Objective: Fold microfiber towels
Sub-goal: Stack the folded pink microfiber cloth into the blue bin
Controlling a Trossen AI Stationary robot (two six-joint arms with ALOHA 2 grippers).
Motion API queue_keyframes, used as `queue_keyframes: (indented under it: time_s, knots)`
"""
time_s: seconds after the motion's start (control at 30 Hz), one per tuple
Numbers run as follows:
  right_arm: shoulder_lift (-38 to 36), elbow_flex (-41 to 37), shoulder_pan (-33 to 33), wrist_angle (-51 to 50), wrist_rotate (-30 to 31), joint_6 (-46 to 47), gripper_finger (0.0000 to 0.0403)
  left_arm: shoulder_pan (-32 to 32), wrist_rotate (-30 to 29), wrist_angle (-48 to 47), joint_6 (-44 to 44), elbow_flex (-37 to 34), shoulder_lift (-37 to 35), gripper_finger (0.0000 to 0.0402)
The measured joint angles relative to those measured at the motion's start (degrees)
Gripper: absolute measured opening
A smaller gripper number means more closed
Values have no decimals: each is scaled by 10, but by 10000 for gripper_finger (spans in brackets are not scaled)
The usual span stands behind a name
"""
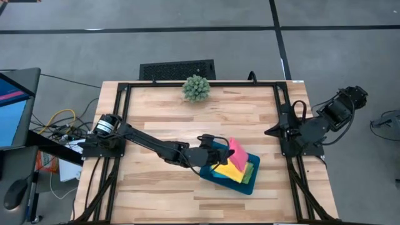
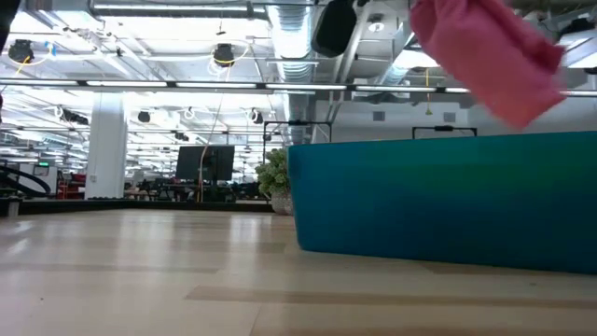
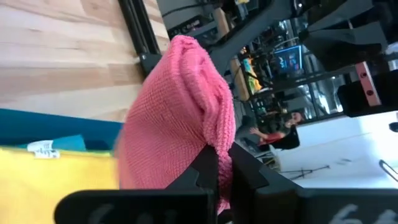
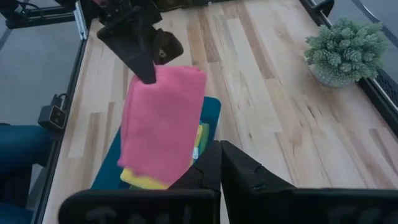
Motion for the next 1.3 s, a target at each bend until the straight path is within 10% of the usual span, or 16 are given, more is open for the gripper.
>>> queue_keyframes:
  time_s: [0.63,1.3]
  knots:
    - [-1,0,0,-5,0,0,28,-3,38,36,69,87,86,0]
    - [-1,0,0,-7,10,-1,28,-13,3,-312,-58,88,80,39]
